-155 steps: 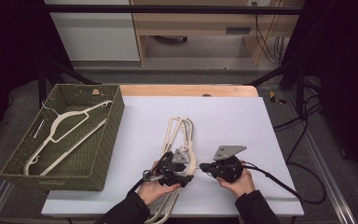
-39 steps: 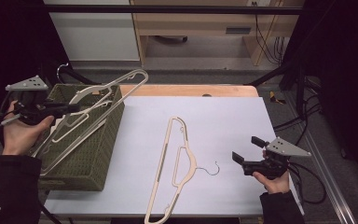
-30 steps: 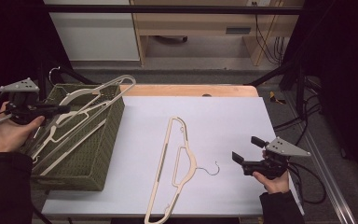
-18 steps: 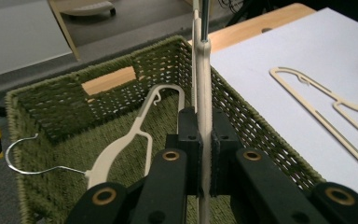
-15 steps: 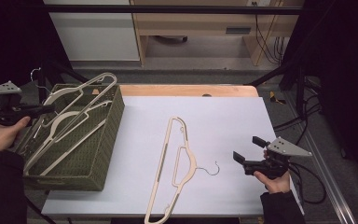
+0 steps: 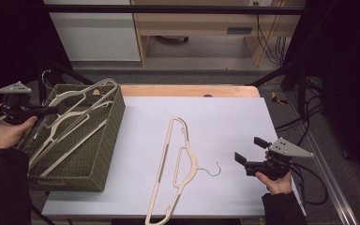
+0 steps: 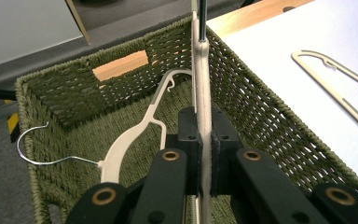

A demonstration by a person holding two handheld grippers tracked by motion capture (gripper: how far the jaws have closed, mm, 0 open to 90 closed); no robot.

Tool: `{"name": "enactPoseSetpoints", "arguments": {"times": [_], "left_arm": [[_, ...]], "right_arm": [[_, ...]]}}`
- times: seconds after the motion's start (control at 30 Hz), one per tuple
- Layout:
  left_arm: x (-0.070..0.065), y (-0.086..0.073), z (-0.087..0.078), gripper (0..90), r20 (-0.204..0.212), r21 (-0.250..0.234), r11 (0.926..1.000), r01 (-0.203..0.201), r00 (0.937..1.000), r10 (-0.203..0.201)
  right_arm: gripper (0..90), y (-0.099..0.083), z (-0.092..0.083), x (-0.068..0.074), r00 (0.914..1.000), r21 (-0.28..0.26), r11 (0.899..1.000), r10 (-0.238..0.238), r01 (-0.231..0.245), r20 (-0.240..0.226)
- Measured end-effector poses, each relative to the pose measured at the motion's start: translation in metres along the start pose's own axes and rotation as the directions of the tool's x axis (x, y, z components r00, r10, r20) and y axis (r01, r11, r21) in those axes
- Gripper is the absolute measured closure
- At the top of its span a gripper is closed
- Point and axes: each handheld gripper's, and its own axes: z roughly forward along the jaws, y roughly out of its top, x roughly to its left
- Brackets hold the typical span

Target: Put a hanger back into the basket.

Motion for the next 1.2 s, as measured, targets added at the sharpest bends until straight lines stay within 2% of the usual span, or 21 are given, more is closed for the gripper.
{"name": "enactPoseSetpoints", "arguments": {"times": [0.13, 0.23, 0.3, 0.37, 0.47, 0.57, 0.67, 0.77, 0.87, 1.0, 1.03, 1.13, 1.2], "left_arm": [[0.000, 0.000, 0.000, 85.4, 0.017, -0.002, 1.0000, 0.007, 0.9998, -0.007], [-0.001, 0.001, 0.000, 85.4, 0.015, 0.001, 0.9999, 0.013, 0.9998, -0.013], [-0.004, 0.003, -0.002, 85.4, 0.016, -0.007, 0.9999, -0.014, 0.9998, 0.014], [-0.006, 0.005, -0.004, 85.5, -0.026, 0.021, 0.9974, -0.069, 0.9973, 0.069], [-0.004, 0.005, -0.005, 85.5, -0.043, 0.059, 0.9955, -0.075, 0.9961, 0.077], [0.001, -0.003, -0.002, 85.5, -0.014, 0.044, 0.9982, -0.041, 0.9990, 0.041], [0.003, -0.009, 0.003, 85.4, 0.008, 0.030, 0.9993, -0.024, 0.9997, 0.023], [0.001, -0.011, 0.012, 85.3, 0.028, 0.043, 0.9990, -0.007, 0.9996, 0.006], [0.001, -0.018, 0.024, 85.3, 0.035, 0.066, 0.9974, 0.028, 0.9989, -0.030], [0.006, -0.036, 0.039, 85.2, 0.036, 0.090, 0.9918, 0.091, 0.9948, -0.095], [0.007, -0.043, 0.045, 85.2, 0.038, 0.102, 0.9883, 0.113, 0.9924, -0.117], [0.012, -0.052, 0.047, 84.7, 0.035, 0.064, 0.9848, 0.161, 0.9859, -0.164], [0.015, -0.056, 0.048, 83.7, -0.002, 0.053, 0.9831, 0.175, 0.9845, -0.176]], "right_arm": [[5.3, 0.000, -0.001, 0.000, 1.0000, -0.008, 1.000, 0.000, 0.000, -0.002], [5.3, 0.001, -0.002, 0.000, 1.0000, -0.007, 1.000, -0.002, 0.002, -0.001], [5.3, 0.000, -0.002, -0.001, 1.0000, -0.008, 1.000, -0.003, 0.003, -0.003], [5.3, 0.000, -0.001, -0.001, 1.0000, -0.003, 1.000, -0.005, 0.005, -0.001], [5.3, -0.001, 0.001, 0.000, 1.0000, 0.004, 1.000, 0.000, 0.000, 0.001], [5.3, -0.001, 0.001, 0.000, 1.0000, -0.001, 1.000, -0.002, 0.002, -0.002], [5.3, 0.000, 0.000, -0.001, 1.0000, -0.001, 1.000, 0.001, -0.001, 0.003], [5.3, 0.000, 0.000, -0.001, 1.0000, -0.001, 1.000, -0.002, 0.002, 0.002], [5.3, -0.001, 0.000, 0.000, 1.0000, 0.003, 1.000, -0.001, 0.001, -0.001], [5.4, 0.000, 0.000, -0.001, 1.0000, -0.003, 1.000, 0.000, 0.000, 0.001], [5.4, 0.000, 0.000, -0.001, 1.0000, -0.003, 1.000, 0.001, -0.001, 0.001], [5.4, -0.001, 0.000, 0.000, 1.0000, 0.004, 1.000, 0.000, 0.000, 0.000], [5.4, -0.001, 0.001, 0.000, 1.0000, 0.007, 1.000, 0.000, 0.000, 0.001]]}}
